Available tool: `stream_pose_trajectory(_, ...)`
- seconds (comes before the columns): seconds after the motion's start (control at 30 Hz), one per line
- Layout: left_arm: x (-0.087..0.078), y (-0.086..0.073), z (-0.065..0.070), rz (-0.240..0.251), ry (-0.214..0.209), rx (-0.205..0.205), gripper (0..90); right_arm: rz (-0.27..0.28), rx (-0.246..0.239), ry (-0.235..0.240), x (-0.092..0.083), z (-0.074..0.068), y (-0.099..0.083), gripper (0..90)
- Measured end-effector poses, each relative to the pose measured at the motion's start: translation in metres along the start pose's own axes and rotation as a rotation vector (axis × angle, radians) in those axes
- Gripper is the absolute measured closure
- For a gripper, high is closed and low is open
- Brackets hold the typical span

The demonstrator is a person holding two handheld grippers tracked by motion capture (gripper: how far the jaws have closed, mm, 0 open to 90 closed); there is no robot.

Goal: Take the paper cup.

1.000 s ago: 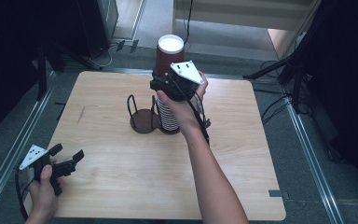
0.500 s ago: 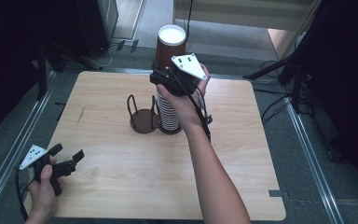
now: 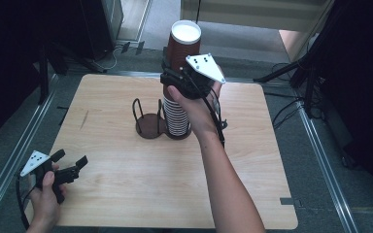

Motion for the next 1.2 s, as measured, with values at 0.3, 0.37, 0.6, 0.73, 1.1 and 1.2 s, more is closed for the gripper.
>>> stream_pose_trajectory(0.3,0.0,0.0,0.0,0.0,0.002,0.002,0.7,0.011,-0.018,-0.011,-0.01,0.006,0.004,11.8)
stream_pose_trajectory(0.37,0.0,0.0,0.0,-0.001,0.003,0.003,0.7,0.014,-0.019,-0.016,-0.012,0.009,0.005,11.8)
stream_pose_trajectory(0.6,0.0,0.0,0.0,-0.001,0.003,0.002,0.7,0.023,-0.013,-0.033,-0.021,0.019,0.006,11.8)
stream_pose_trajectory(0.73,0.0,0.0,0.0,-0.001,0.003,0.003,0.7,0.026,-0.012,-0.041,-0.026,0.025,0.006,11.9)
stream_pose_trajectory(1.1,0.0,0.0,0.0,-0.001,0.004,0.001,0.7,0.036,0.002,-0.055,-0.044,0.035,0.005,11.8)
stream_pose_trajectory(1.2,0.0,0.0,0.0,-0.003,0.004,0.002,0.7,0.036,0.003,-0.069,-0.049,0.037,0.003,11.8)
Point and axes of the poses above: each handheld gripper's, and its own axes: x roughly forward along the jaws, y roughly out of its top, z roughly to its right, the point moved 5 cm from there along x, roughly forward along the jaws, and after that the axes turned 11 degrees about y, right-handed, at the moved point
